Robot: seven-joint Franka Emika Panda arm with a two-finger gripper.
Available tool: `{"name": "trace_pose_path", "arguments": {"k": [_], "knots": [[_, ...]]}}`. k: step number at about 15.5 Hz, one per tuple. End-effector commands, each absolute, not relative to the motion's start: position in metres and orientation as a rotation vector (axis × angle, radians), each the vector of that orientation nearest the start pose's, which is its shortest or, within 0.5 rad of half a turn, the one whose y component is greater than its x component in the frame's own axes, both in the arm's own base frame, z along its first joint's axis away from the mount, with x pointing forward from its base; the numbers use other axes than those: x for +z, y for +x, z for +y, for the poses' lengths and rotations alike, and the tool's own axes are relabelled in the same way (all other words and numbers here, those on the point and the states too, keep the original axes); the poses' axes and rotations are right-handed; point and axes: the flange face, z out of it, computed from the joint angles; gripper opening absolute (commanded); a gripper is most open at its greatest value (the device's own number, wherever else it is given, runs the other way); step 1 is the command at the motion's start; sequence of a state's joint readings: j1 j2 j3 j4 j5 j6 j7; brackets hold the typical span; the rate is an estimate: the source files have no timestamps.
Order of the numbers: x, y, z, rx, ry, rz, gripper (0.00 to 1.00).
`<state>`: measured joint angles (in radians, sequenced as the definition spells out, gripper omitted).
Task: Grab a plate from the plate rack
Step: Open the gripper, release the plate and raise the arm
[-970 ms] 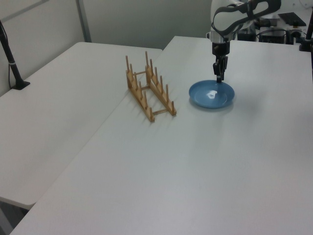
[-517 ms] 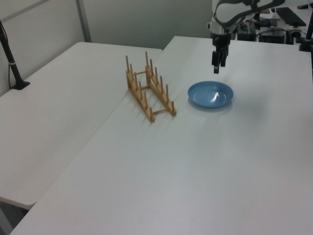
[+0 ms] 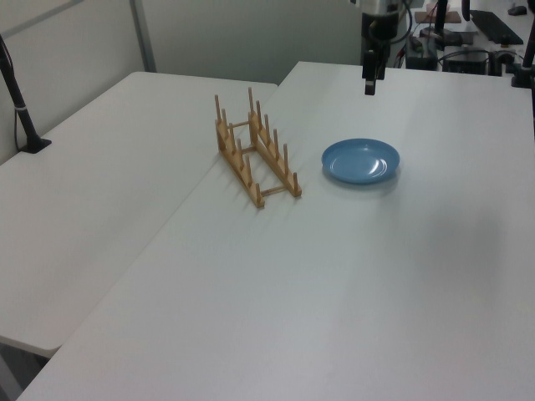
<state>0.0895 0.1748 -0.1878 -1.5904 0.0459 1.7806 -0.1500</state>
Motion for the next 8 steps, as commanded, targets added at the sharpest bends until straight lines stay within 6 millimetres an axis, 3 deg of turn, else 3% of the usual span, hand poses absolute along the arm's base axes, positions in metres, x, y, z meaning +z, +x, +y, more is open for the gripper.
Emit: {"name": "trace_pose_path", "arguments": {"k": [1, 8], "knots": [[0.544, 0.586, -0.035, 0.021, -3.126, -0.100, 1.00], [0.545, 0.582, -0.049, 0.041, -3.117, 0.028, 1.00]]}}
